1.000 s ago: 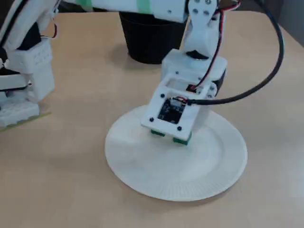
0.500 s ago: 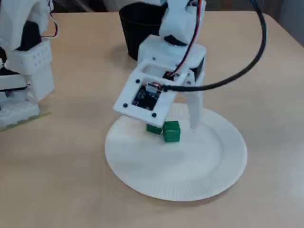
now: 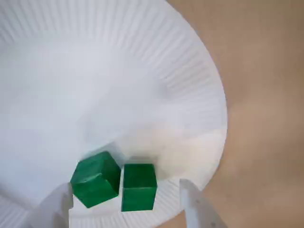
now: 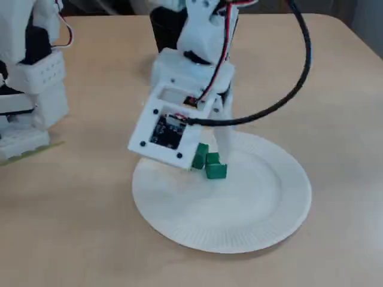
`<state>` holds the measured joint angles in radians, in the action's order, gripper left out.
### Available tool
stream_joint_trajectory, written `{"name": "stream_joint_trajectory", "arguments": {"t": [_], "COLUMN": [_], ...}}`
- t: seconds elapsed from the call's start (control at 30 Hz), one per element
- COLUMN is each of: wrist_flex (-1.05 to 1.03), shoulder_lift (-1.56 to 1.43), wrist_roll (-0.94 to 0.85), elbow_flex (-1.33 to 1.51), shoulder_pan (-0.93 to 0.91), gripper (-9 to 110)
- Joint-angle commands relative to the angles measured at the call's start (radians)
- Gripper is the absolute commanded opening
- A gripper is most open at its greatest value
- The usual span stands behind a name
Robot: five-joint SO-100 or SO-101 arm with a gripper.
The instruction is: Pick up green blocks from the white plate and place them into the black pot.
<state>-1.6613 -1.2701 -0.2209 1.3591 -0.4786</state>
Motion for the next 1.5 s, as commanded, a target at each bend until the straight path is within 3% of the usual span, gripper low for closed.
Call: {"name": "stream_joint_trajectory", "arguments": {"t": [0.0,0.47,1.03,1.47], "wrist_flex": [0.006,0.029,0.005,0.003], "shoulder_lift": [0.021,0.163,0.153,0.186], "wrist_roll": [-0.081,-0.219,-0.362,-0.333], "elbow_flex": [-0.034,-0.249,-0.23,-0.173], "shoulder_pan": [-0.002,0.038,0.072,0.058], "gripper": [32,31,31,28]}}
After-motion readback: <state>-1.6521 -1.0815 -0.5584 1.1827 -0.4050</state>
